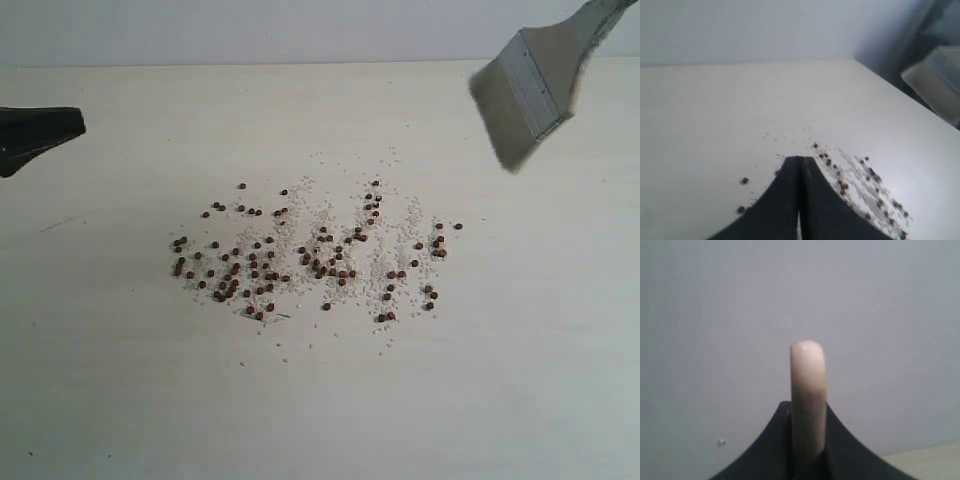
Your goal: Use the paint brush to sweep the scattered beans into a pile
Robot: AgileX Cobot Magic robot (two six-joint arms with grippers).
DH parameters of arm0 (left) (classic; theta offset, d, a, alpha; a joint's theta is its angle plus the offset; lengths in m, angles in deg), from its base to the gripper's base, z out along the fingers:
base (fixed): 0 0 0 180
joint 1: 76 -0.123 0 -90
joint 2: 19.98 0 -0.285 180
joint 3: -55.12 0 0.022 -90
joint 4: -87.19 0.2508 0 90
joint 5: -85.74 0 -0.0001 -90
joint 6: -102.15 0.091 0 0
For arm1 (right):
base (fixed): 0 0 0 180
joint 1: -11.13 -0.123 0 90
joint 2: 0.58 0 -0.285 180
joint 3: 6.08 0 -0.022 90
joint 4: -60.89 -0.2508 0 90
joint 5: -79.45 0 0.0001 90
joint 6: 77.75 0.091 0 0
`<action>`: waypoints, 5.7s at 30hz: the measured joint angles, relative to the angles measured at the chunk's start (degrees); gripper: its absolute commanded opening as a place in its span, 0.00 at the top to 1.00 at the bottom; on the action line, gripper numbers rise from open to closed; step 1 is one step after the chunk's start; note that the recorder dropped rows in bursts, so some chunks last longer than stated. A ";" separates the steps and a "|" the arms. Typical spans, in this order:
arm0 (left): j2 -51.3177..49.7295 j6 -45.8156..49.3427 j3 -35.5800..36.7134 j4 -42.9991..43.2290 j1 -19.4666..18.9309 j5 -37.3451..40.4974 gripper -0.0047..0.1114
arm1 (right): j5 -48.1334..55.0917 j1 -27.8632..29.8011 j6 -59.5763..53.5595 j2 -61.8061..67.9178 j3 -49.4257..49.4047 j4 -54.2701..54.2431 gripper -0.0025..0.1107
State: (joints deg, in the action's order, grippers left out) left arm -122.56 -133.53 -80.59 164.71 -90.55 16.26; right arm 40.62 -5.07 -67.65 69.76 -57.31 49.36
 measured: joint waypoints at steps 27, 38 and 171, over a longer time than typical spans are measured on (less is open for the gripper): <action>28.35 17.71 28.08 -66.58 -2.51 18.33 0.96 | -1.42 0.00 -4.77 -1.67 -6.99 1.84 0.98; 28.35 17.71 28.08 -66.58 -2.51 18.62 0.96 | -29.54 0.00 0.50 -2.75 -23.49 -0.11 0.98; 66.85 64.95 28.29 -97.47 16.85 44.73 0.96 | -15.12 0.00 1.71 -0.38 -15.05 15.54 0.98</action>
State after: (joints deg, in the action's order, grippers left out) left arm -55.71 -68.57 -52.30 67.24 -73.70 60.99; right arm 25.50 -5.07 -65.94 69.38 -72.36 64.90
